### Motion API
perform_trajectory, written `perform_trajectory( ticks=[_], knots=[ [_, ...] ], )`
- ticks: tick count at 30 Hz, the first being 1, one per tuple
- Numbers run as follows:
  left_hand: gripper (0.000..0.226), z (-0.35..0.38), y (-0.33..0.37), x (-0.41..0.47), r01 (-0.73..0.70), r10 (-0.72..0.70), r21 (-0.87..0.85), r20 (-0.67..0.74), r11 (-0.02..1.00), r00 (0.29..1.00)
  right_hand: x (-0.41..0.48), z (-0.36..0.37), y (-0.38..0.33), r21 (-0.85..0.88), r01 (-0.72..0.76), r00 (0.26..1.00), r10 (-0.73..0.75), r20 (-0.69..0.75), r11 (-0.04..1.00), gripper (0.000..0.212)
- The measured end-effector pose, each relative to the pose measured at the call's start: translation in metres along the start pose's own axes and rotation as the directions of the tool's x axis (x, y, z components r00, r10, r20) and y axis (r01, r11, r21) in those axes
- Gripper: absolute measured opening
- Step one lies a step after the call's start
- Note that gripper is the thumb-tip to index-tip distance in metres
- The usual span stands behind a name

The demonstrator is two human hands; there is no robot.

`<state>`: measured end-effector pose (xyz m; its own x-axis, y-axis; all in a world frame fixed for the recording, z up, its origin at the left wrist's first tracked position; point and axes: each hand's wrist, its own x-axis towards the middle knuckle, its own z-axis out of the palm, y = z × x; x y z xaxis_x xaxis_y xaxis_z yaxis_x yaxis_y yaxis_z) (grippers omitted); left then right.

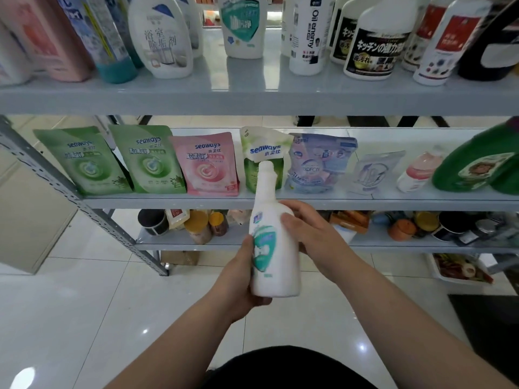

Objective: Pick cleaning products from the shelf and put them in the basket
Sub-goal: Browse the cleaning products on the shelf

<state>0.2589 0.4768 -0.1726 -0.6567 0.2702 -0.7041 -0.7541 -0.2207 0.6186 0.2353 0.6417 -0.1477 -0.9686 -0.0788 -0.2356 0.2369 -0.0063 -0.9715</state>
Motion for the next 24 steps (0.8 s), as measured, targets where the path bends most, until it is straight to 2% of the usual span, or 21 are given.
perform_trajectory(
  ticks=[2, 3, 4, 7, 8, 10, 12, 13, 15, 18, 21, 24],
  knots=[
    [0.036, -0.001, -0.002, 0.0, -0.156, 0.174, 0.18, -0.088, 0.971, 0.981, -0.002, 0.003, 0.003, 0.022, -0.051, 0.998, 0.052, -0.043, 0.998, 0.047],
    [0.027, -0.004, -0.003, 0.001, -0.232, 0.257, 0.261, -0.068, 0.937, 0.964, -0.003, 0.004, 0.004, 0.064, -0.072, 0.995, 0.076, -0.069, 0.995, 0.041],
    [0.027, -0.007, -0.003, 0.0, -0.296, 0.32, 0.321, -0.023, 0.899, 0.947, -0.003, 0.006, 0.006, 0.113, -0.088, 0.991, 0.098, -0.09, 0.99, 0.032],
    [0.064, -0.015, 0.002, -0.003, -0.378, 0.384, 0.402, 0.071, 0.834, 0.921, -0.007, 0.012, 0.009, 0.231, -0.097, 0.988, 0.123, -0.097, 0.968, 0.027],
    [0.069, -0.019, 0.004, -0.004, -0.405, 0.407, 0.433, 0.094, 0.805, 0.909, -0.008, 0.015, 0.01, 0.276, -0.084, 0.991, 0.11, -0.079, 0.957, 0.028],
    [0.068, -0.028, 0.009, -0.004, -0.447, 0.444, 0.485, 0.13, 0.751, 0.887, -0.01, 0.025, 0.009, 0.346, -0.062, 0.994, 0.091, -0.067, 0.936, 0.036],
    [0.064, -0.042, 0.015, -0.004, -0.466, 0.467, 0.524, 0.14, 0.713, 0.873, -0.011, 0.036, 0.004, 0.343, -0.047, 0.993, 0.081, -0.086, 0.938, 0.048],
    [0.061, -0.049, 0.018, -0.004, -0.476, 0.49, 0.569, 0.142, 0.671, 0.86, -0.01, 0.041, 0.001, 0.304, -0.037, 0.992, 0.072, -0.104, 0.952, 0.053],
    [0.06, -0.062, 0.022, -0.007, -0.482, 0.555, 0.704, 0.148, 0.522, 0.818, -0.007, 0.045, -0.008, 0.12, 0.015, 0.984, 0.006, -0.177, 0.993, 0.057],
    [0.071, -0.081, 0.024, -0.011, -0.458, 0.621, 0.825, 0.174, 0.332, 0.764, -0.004, 0.04, -0.029, -0.187, 0.146, 0.932, -0.199, -0.304, 0.971, 0.039],
    [0.073, -0.103, 0.028, -0.016, -0.469, 0.675, 0.859, 0.223, 0.204, 0.703, -0.003, 0.039, -0.051, -0.516, 0.154, 0.912, -0.322, -0.255, 0.843, 0.04],
    [0.073, -0.118, 0.041, -0.023, -0.46, 0.704, 0.887, 0.3, 0.043, 0.644, -0.001, 0.039, -0.064, -0.753, 0.096, 0.924, -0.339, -0.175, 0.651, 0.049]
  ],
)
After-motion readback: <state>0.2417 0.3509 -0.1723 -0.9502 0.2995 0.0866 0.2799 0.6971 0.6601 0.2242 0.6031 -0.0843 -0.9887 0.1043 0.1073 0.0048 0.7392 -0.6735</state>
